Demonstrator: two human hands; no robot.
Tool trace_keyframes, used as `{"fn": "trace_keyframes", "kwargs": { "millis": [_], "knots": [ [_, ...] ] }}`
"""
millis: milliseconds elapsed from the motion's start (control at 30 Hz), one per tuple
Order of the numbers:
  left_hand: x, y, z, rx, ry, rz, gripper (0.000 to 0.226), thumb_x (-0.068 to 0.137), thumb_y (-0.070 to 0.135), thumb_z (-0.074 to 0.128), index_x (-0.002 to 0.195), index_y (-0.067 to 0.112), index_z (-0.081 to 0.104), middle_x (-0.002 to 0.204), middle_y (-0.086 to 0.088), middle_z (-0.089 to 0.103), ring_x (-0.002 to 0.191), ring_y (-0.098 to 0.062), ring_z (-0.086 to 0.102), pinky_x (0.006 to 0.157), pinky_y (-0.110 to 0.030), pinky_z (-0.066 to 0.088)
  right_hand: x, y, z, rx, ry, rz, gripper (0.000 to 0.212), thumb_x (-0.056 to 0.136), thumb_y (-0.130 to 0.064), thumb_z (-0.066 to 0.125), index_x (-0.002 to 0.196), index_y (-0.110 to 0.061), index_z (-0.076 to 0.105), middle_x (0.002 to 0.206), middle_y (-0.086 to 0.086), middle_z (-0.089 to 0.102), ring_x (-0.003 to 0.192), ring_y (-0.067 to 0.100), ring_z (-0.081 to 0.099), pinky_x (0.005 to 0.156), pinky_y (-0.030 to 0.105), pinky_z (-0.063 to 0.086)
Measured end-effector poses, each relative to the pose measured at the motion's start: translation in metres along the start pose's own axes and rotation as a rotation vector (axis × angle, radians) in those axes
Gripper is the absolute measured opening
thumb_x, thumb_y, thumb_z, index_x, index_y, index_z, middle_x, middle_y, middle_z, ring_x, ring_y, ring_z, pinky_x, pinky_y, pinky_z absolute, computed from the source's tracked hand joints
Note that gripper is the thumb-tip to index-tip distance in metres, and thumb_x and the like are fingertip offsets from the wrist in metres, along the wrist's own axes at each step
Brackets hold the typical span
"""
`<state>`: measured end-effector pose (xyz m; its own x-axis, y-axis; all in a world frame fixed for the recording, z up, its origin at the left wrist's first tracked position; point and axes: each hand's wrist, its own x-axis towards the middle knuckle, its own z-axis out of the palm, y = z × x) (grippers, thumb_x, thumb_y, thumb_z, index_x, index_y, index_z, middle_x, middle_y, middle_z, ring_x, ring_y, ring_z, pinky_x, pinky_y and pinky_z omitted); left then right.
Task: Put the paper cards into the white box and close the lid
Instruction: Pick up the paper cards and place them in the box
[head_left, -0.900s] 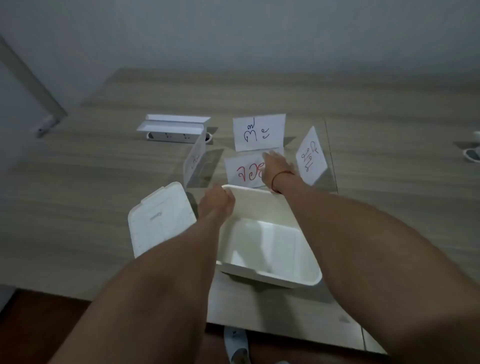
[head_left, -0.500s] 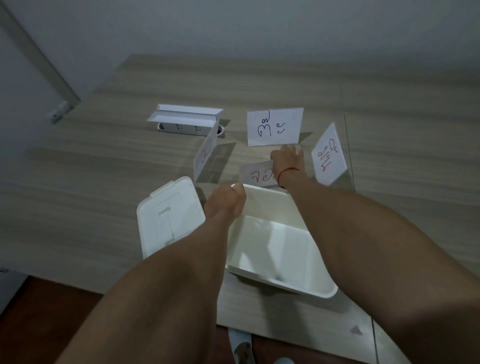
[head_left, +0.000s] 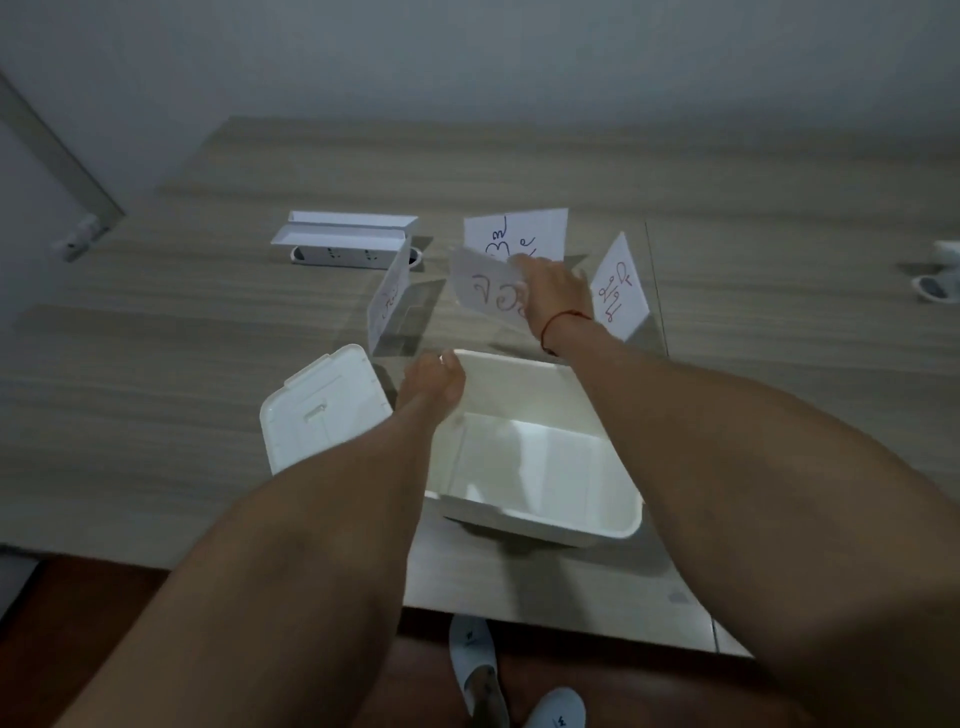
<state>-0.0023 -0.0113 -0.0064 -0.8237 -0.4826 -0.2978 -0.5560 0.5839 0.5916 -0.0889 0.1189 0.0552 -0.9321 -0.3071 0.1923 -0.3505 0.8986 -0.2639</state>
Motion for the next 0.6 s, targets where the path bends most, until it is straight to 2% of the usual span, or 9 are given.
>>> {"fn": "trace_keyframes", "kwargs": {
  "millis": [233, 467, 533, 600],
  "knots": [
    [-0.013, -0.008, -0.001, -0.013, -0.054, 0.031, 0.058, 0.103, 0.035, 0.022, 0.123, -0.007, 0.057, 0.122, -0.028, 0.060, 0.116, -0.039, 0.058, 0.094, -0.042, 0.048, -0.016, 0.010, -0.066, 0.086, 0.016, -0.026, 0.036, 0.100, -0.024, 0.036, 0.134, -0.024, 0.050, 0.131, 0.011, 0.061, 0.121, 0.032, 0.054, 0.099, 0.038, 0.038],
    [-0.017, -0.008, -0.003, -0.007, -0.069, 0.000, 0.057, 0.103, 0.033, 0.022, 0.130, -0.006, 0.052, 0.132, -0.027, 0.056, 0.124, -0.040, 0.053, 0.101, -0.042, 0.045, -0.045, 0.024, -0.070, 0.301, -0.320, 0.112, 0.029, 0.099, -0.026, 0.044, 0.116, -0.011, 0.061, 0.125, 0.010, 0.061, 0.112, 0.028, 0.057, 0.092, 0.029, 0.042],
    [-0.017, -0.008, -0.001, -0.021, -0.072, -0.015, 0.050, 0.103, 0.027, 0.025, 0.128, -0.007, 0.052, 0.130, -0.027, 0.056, 0.121, -0.040, 0.055, 0.098, -0.042, 0.046, -0.053, 0.026, -0.067, 0.308, -0.393, 0.130, 0.027, 0.098, -0.026, 0.045, 0.112, -0.011, 0.062, 0.124, 0.010, 0.060, 0.110, 0.027, 0.057, 0.088, 0.028, 0.040],
    [-0.016, -0.010, -0.001, -0.028, -0.066, -0.019, 0.045, 0.102, 0.023, 0.028, 0.127, -0.005, 0.052, 0.128, -0.025, 0.057, 0.118, -0.039, 0.056, 0.092, -0.040, 0.047, -0.061, 0.029, -0.065, 0.299, -0.466, 0.146, 0.026, 0.097, -0.027, 0.046, 0.110, -0.012, 0.063, 0.127, 0.010, 0.059, 0.115, 0.027, 0.055, 0.090, 0.029, 0.040]
  ]
}}
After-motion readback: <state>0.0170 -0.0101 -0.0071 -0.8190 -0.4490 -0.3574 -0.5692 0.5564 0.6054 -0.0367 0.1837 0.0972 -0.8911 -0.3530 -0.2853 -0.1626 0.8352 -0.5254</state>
